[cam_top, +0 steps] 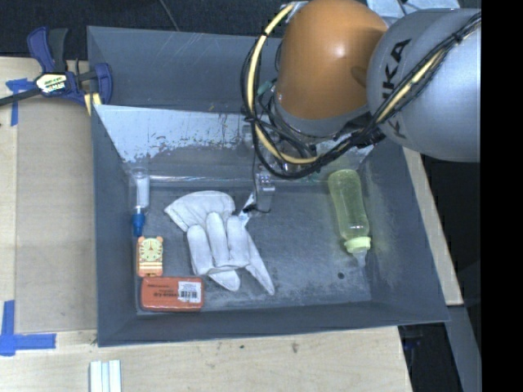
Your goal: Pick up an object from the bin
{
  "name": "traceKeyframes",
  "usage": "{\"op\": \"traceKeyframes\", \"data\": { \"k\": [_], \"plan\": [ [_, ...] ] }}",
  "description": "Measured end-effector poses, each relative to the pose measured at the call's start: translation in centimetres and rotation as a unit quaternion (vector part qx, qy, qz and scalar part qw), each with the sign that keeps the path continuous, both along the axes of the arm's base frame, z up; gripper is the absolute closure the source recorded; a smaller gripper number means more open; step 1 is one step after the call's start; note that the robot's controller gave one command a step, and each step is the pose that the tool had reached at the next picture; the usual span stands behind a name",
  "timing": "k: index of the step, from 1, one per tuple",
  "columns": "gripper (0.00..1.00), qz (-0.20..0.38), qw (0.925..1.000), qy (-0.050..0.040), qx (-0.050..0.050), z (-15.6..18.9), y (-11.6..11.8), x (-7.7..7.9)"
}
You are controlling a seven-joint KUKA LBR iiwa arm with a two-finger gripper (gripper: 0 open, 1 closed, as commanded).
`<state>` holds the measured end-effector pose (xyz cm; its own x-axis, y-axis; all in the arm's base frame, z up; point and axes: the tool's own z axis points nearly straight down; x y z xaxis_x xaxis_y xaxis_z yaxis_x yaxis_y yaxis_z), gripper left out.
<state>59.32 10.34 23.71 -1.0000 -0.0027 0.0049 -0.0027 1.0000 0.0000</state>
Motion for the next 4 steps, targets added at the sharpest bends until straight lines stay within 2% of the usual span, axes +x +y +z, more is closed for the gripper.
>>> {"op": "traceKeyframes", "data": {
  "k": [1,2,3,4],
  "plan": [
    [0.0,-0.001,1.0,-0.0042,0.001,0.5,-0.1,0.1],
    [0.0,0.023,0.9997,-0.0078,0.001,-3.7,0.7,0.0],
    [0.0,0.066,0.9978,-0.0056,0.0,-10.3,2.8,0.6],
    [0.0,0.105,0.9944,-0.0018,0.0,-12.5,3.6,0.7]
  ]
}}
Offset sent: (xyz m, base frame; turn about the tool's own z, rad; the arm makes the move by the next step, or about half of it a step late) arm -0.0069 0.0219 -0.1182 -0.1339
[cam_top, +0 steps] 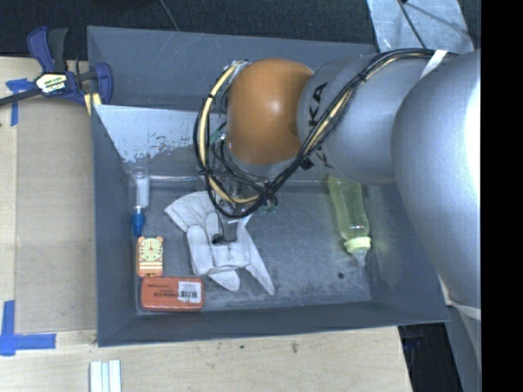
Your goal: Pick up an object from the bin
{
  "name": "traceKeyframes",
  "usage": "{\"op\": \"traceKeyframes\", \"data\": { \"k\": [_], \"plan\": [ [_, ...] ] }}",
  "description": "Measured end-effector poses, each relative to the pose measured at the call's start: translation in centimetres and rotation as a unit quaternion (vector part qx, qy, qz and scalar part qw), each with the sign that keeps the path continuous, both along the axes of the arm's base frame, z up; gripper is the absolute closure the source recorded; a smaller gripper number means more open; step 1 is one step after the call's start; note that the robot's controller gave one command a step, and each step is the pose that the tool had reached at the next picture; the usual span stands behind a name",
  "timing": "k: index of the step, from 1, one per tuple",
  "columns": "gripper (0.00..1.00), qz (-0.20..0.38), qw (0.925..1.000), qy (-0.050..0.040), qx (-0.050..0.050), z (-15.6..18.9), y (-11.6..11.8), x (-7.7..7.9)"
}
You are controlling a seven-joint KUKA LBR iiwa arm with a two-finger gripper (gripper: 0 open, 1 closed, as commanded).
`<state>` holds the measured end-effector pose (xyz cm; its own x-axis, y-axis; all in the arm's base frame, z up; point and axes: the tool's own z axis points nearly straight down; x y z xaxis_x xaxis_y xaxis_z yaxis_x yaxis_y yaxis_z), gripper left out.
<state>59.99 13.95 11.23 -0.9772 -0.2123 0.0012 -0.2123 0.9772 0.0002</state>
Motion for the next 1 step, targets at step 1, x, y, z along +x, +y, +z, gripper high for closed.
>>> {"op": "traceKeyframes", "data": {
  "k": [1],
  "plan": [
    [1.0,0.163,0.9867,-0.0008,0.0,-2.6,-0.68,-0.33]
  ]
}}
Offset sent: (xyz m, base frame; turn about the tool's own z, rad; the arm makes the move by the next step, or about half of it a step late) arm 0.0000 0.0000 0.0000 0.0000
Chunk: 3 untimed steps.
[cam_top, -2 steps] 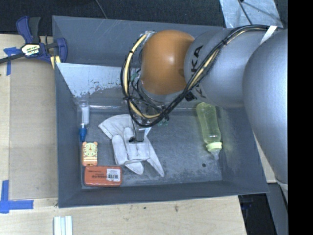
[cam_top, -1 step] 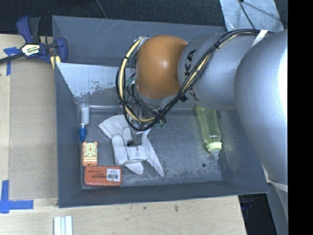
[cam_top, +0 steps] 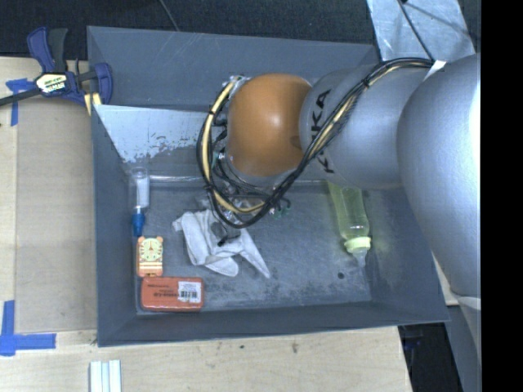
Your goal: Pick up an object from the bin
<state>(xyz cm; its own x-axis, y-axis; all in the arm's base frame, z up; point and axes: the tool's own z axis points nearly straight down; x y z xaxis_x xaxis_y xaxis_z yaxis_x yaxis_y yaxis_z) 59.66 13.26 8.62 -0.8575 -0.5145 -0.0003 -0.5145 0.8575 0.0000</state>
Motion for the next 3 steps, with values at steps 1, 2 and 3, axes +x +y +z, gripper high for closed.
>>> {"op": "traceKeyframes", "data": {
  "k": [1,2,3],
  "plan": [
    [1.0,0.0,1.0,0.0,0.0,0.0,0.0,0.0],
    [1.0,-0.002,1.0,-0.0009,0.001,9.8,0.7,1.4],
    [1.0,-0.002,1.0,-0.0009,0.001,9.8,0.7,1.4]
  ]
}}
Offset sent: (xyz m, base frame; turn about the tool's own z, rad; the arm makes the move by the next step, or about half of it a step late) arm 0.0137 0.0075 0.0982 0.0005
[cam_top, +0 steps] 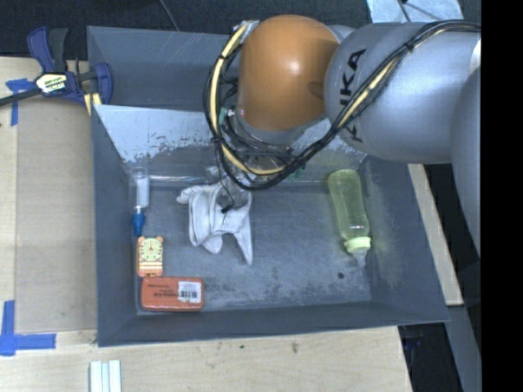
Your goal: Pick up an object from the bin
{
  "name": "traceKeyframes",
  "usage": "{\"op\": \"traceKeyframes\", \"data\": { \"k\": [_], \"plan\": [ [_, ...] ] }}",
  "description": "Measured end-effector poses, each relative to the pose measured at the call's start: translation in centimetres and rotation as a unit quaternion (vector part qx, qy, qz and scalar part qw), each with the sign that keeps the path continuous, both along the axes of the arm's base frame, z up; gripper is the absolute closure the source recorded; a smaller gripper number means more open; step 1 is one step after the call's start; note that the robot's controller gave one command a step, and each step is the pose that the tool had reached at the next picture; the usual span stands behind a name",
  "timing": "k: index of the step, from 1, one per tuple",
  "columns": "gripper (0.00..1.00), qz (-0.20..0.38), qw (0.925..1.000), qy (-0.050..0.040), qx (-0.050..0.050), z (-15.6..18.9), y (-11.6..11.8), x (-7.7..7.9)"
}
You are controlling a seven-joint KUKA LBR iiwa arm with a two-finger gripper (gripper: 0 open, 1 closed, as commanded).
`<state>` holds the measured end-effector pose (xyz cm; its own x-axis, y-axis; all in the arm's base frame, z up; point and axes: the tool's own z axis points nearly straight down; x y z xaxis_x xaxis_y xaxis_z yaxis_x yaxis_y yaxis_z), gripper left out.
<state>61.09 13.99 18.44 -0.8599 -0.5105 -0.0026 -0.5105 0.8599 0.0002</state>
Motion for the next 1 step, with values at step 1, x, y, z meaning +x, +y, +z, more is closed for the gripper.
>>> {"op": "traceKeyframes", "data": {
  "k": [1],
  "plan": [
    [1.0,0.154,0.9881,0.001,0.0,4.41,-3.59,-5.49]
  ]
}}
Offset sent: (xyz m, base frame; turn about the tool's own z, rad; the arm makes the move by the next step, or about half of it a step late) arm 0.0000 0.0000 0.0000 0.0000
